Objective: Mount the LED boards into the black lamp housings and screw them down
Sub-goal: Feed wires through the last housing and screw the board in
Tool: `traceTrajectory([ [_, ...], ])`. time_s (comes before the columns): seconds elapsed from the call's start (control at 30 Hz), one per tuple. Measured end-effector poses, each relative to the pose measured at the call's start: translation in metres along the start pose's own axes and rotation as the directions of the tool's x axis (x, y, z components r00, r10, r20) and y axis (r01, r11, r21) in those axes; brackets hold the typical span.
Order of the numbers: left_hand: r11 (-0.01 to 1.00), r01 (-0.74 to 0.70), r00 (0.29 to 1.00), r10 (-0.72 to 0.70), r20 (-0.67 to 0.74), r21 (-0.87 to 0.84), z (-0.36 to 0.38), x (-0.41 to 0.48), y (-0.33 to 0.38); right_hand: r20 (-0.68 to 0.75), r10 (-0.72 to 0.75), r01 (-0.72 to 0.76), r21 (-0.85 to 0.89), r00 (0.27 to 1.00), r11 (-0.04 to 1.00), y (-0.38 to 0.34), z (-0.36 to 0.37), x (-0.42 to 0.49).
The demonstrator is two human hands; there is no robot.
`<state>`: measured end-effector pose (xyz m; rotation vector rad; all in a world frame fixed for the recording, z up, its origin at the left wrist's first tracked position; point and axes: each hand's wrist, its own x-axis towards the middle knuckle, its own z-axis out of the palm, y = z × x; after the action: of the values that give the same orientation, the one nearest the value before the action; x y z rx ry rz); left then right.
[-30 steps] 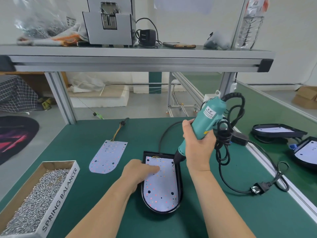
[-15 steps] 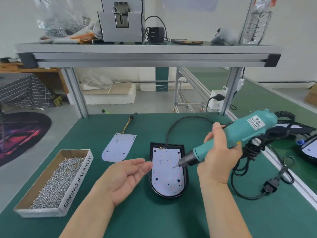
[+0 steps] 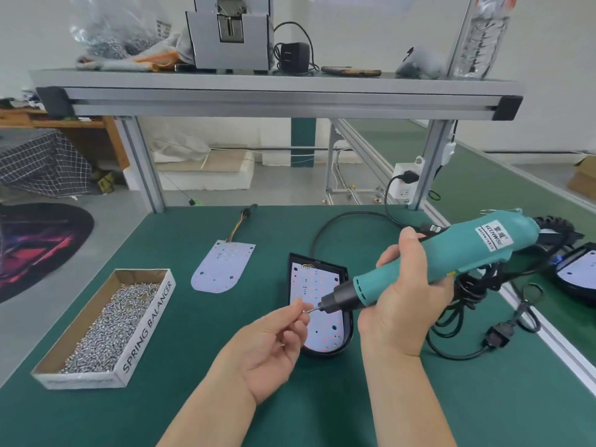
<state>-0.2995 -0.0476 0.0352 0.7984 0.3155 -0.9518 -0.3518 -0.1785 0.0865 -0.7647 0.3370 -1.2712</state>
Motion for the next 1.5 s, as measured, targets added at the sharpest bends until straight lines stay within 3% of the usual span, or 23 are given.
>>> traceTrajectory([
  [0.4, 1.000, -0.024, 0.996, 0.024, 0.090, -0.004, -0.006, 0.003, -0.005, 0.007, -0.030, 0.031, -0.037, 1.000, 0.999, -0.002, -0.006, 0.003],
  [0.77, 0.944, -0.264, 0.963, 0.247, 0.109, 0.196, 0.000, 0.006, -0.017, -0.057, 0.014, -0.018, -0.066, 0.998, 0.998, 0.003, -0.008, 0.010],
  [0.93, 0.929, -0.293, 0.952, 0.261, 0.158, 0.225, -0.001, 0.006, -0.017, -0.130, 0.048, -0.052, -0.033, 0.990, 0.998, 0.006, -0.012, 0.018],
  [1.17, 0.921, -0.243, 0.962, 0.190, 0.195, 0.303, -0.007, 0.007, -0.009, -0.120, 0.030, -0.033, -0.028, 0.992, 0.999, 0.006, -0.010, 0.024],
  [1.23, 0.865, -0.283, 0.958, 0.280, 0.068, 0.414, -0.012, 0.014, 0.000, -0.118, 0.021, -0.026, -0.039, 0.993, 0.999, 0.005, -0.013, 0.028],
  [1.3, 0.706, -0.283, 0.877, 0.465, -0.124, 0.649, -0.019, 0.028, 0.013, -0.092, 0.013, -0.020, -0.072, 0.996, 0.997, 0.008, -0.016, 0.032],
  [1.37, 0.519, -0.191, 0.788, 0.588, -0.185, 0.833, -0.019, 0.043, 0.023, -0.063, 0.004, -0.013, -0.132, 0.998, 0.991, 0.015, -0.019, 0.032],
  [1.43, 0.387, -0.093, 0.813, 0.562, -0.155, 0.917, -0.012, 0.054, 0.024, -0.025, -0.022, 0.017, -0.194, 0.999, 0.981, 0.023, -0.020, 0.030],
  [1.5, 0.321, -0.029, 0.865, 0.482, -0.137, 0.947, -0.004, 0.064, 0.021, 0.039, -0.077, 0.084, -0.258, 0.996, 0.962, 0.033, -0.020, 0.027],
])
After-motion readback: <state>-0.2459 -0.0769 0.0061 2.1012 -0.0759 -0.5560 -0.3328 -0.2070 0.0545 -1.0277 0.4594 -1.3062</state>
